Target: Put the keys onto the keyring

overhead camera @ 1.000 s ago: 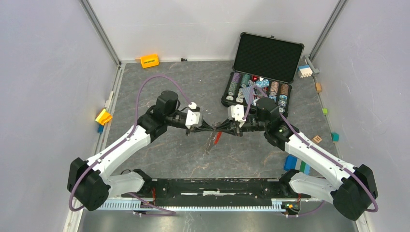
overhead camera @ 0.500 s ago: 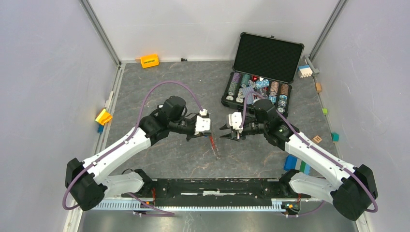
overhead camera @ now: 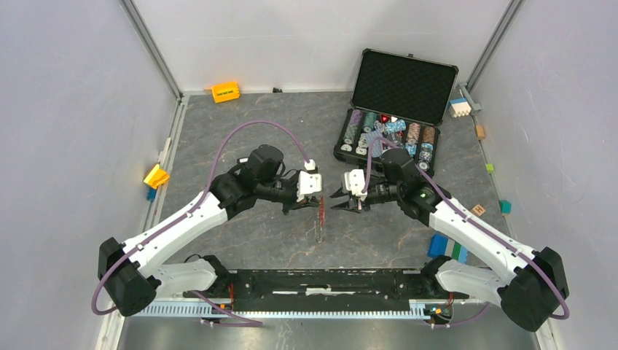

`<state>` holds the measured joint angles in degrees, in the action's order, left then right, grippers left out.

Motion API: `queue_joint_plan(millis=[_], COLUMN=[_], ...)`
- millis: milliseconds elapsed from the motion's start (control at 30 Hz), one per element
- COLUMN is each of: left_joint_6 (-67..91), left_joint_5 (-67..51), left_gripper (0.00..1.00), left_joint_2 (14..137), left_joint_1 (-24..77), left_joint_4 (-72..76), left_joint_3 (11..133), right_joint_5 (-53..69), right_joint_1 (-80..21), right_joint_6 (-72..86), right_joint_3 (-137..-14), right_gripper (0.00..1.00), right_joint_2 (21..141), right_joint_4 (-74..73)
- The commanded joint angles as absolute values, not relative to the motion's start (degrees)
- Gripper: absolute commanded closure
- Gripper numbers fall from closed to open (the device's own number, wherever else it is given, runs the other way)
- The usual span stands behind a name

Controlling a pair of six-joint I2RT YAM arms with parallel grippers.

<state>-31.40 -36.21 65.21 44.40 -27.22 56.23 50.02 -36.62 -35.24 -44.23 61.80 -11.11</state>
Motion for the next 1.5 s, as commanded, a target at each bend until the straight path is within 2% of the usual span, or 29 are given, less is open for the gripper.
queue_joint_plan(millis=[0,533,900,1033,1200,1467], left_joint_6=[-26.4,-24.8,-26.1,-25.9,-25.6,-25.5], left_joint_5=[-36.4,-36.4,-36.0,-35.8,-36.1,-36.3], left_gripper=[0.98,0.98,0.98,0.98,0.98,0.98], left_joint_2=[66.0,68.3,66.7,66.5,66.8,66.9], left_joint_1=[45.1,45.7,45.8,45.8,45.8,45.8], left_joint_4=[-24.5,-22.9,-21.8,-21.6,-21.3,-20.8], left_joint_3=[58.9,60.2,57.8,57.9,58.1,57.8], right_joint_5=[51.9,54.3,46.0,47.8,51.6,52.8], right_joint_1=[-36.6,-37.5,-37.5,-37.5,-37.5,-37.5], right_joint_6=[-32.0,-31.7,-34.4,-36.3,-37.0,-37.6], right_joint_3=[-47.6,-48.8,-47.1,-47.1,-47.4,-47.6], right_gripper=[0.63,0.67,0.57,0.60,0.69,0.73], right_joint_2=[62.8,65.5,58.9,58.1,59.9,62.0], right_joint_4=[-7.5,-8.6,-9.3,-11.5,-13.4,-14.5])
